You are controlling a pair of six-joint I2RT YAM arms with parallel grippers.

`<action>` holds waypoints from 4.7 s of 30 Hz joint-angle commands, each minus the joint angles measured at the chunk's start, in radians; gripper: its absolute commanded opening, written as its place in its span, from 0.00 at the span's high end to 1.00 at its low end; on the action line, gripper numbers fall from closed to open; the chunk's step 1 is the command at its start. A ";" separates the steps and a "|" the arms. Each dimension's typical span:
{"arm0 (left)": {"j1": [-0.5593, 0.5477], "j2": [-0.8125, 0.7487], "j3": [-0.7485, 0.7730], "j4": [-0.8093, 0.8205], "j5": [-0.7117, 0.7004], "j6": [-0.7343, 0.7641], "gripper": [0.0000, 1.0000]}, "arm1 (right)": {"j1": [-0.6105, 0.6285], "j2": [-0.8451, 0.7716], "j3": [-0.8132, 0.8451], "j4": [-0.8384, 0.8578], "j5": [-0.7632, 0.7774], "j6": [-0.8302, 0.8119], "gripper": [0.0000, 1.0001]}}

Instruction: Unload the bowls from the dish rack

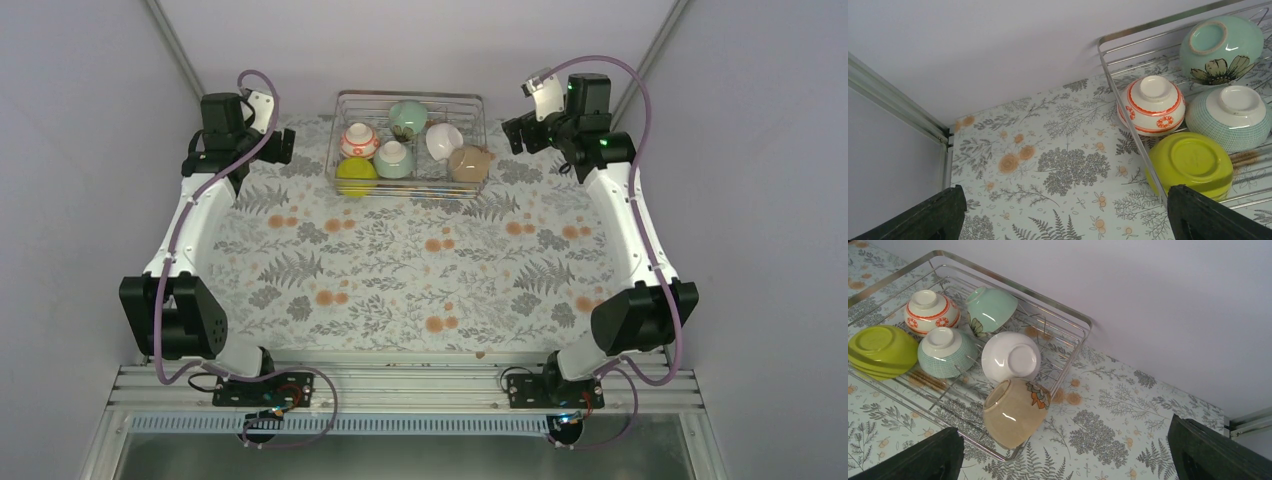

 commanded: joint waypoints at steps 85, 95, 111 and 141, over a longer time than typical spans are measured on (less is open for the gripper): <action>-0.028 0.022 -0.196 0.080 0.023 0.031 0.00 | 0.100 0.582 0.140 0.013 -0.270 0.146 0.88; -0.031 0.031 -0.196 0.089 0.039 0.021 0.00 | 0.100 0.387 0.134 -0.010 -0.440 0.138 0.96; -0.038 0.017 -0.216 0.089 0.017 0.031 0.00 | 0.044 0.248 0.151 0.009 -0.390 0.140 0.96; -0.040 0.002 -0.250 0.100 -0.011 0.068 0.00 | -0.297 0.484 -0.006 -0.104 0.157 -0.087 0.96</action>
